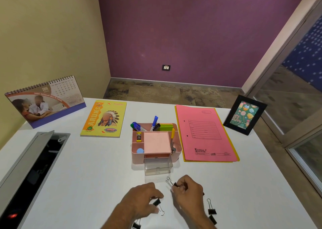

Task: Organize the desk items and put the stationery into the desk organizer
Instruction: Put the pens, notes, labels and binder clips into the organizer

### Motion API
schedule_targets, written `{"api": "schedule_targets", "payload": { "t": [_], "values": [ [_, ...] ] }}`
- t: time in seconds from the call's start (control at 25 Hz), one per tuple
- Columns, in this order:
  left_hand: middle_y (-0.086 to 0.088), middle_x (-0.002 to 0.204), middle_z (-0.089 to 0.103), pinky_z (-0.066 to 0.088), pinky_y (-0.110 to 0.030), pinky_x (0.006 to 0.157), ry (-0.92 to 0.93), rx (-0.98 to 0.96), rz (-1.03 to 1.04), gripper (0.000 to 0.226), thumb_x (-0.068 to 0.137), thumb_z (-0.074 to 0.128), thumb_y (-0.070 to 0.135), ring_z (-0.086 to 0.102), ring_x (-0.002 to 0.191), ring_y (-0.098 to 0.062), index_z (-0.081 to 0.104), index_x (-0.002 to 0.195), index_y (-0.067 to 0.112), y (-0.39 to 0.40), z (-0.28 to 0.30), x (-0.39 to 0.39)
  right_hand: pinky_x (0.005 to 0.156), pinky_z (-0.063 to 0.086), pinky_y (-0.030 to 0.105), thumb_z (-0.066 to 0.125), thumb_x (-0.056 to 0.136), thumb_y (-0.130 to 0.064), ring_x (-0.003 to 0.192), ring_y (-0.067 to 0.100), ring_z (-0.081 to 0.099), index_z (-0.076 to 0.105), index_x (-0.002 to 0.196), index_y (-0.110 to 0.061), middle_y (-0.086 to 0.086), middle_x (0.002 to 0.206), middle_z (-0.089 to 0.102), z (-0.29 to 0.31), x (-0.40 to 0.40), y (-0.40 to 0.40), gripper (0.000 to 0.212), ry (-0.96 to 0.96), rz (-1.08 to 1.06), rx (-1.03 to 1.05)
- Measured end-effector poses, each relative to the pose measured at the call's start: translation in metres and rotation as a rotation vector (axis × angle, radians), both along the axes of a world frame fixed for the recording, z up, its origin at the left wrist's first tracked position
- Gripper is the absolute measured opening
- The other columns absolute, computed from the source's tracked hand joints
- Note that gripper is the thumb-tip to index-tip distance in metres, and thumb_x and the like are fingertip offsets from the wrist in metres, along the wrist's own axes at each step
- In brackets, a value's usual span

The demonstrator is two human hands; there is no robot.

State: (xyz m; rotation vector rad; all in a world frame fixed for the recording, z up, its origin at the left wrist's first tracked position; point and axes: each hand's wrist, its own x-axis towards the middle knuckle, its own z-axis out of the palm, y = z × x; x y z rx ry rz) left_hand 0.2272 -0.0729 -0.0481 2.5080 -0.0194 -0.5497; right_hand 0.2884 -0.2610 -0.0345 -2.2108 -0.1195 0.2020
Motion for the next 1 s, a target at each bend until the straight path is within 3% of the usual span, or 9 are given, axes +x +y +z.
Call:
{"api": "schedule_targets", "payload": {
  "t": [0.16, 0.36, 0.52, 0.6, 0.76, 0.92, 1.0],
  "values": [
    [0.021, 0.097, 0.046, 0.041, -0.025, 0.081, -0.061, 0.034, 0.039, 0.033, 0.080, 0.070, 0.041, 0.056, 0.100, -0.009, 0.060, 0.111, 0.038, -0.005, -0.002, -0.003, 0.059, 0.046, 0.010, 0.083, 0.071, -0.002, 0.065, 0.009, 0.062, 0.070, 0.072, -0.019, -0.011, 0.069, 0.068, 0.025, 0.007, 0.012, 0.022, -0.202, 0.041, 0.192],
    [0.019, 0.079, 0.050, 0.038, -0.024, 0.067, -0.051, -0.009, 0.130, 0.026, 0.073, 0.074, 0.036, 0.050, 0.080, -0.006, 0.048, 0.079, 0.037, -0.006, 0.004, -0.007, 0.065, 0.047, 0.016, 0.077, 0.081, -0.019, 0.064, 0.002, 0.058, 0.076, 0.089, -0.027, -0.018, 0.085, 0.071, 0.033, 0.033, 0.038, 0.011, -0.278, 0.138, -0.005],
    [0.011, 0.067, 0.061, 0.049, -0.025, 0.063, -0.024, -0.239, 0.356, 0.025, 0.064, 0.080, 0.024, 0.050, 0.060, -0.002, 0.058, 0.071, 0.031, -0.008, 0.002, -0.013, 0.073, 0.054, 0.025, 0.069, 0.088, -0.025, 0.079, 0.009, 0.066, 0.076, 0.099, -0.028, -0.011, 0.094, 0.075, 0.029, 0.038, 0.049, 0.013, -0.261, 0.173, -0.182],
    [0.008, 0.059, 0.058, 0.048, -0.026, 0.056, -0.049, -0.382, 0.465, 0.019, 0.063, 0.079, 0.017, 0.047, 0.051, -0.004, 0.063, 0.071, 0.024, -0.009, 0.003, -0.015, 0.074, 0.055, 0.029, 0.066, 0.090, -0.027, 0.081, 0.013, 0.067, 0.076, 0.100, -0.028, -0.008, 0.094, 0.076, 0.029, 0.038, 0.051, 0.014, -0.252, 0.174, -0.221],
    [0.006, 0.056, 0.056, 0.045, -0.027, 0.050, -0.100, -0.560, 0.625, 0.012, 0.063, 0.078, 0.012, 0.048, 0.049, -0.011, 0.070, 0.069, 0.018, -0.009, 0.017, -0.014, 0.075, 0.055, 0.028, 0.064, 0.090, -0.028, 0.080, 0.013, 0.067, 0.077, 0.101, -0.026, -0.008, 0.095, 0.076, 0.028, 0.040, 0.050, 0.016, -0.238, 0.185, -0.225],
    [0.005, 0.061, 0.063, 0.048, -0.015, 0.056, -0.203, -0.633, 0.743, 0.017, 0.067, 0.084, 0.006, 0.054, 0.055, -0.004, 0.074, 0.068, 0.019, -0.011, 0.035, -0.010, 0.066, 0.049, 0.017, 0.075, 0.083, -0.020, 0.066, 0.003, 0.062, 0.078, 0.091, -0.027, -0.016, 0.085, 0.075, 0.033, 0.035, 0.039, 0.011, -0.213, 0.123, 0.050],
    [0.005, 0.063, 0.066, 0.051, -0.018, 0.060, -0.249, -0.662, 0.785, 0.020, 0.067, 0.087, 0.008, 0.056, 0.058, -0.006, 0.074, 0.069, 0.023, -0.011, 0.039, -0.007, 0.063, 0.052, 0.019, 0.079, 0.078, -0.016, 0.065, 0.006, 0.063, 0.077, 0.085, -0.029, -0.015, 0.078, 0.075, 0.036, 0.029, 0.030, 0.015, -0.130, 0.153, 0.214]
  ]
}}
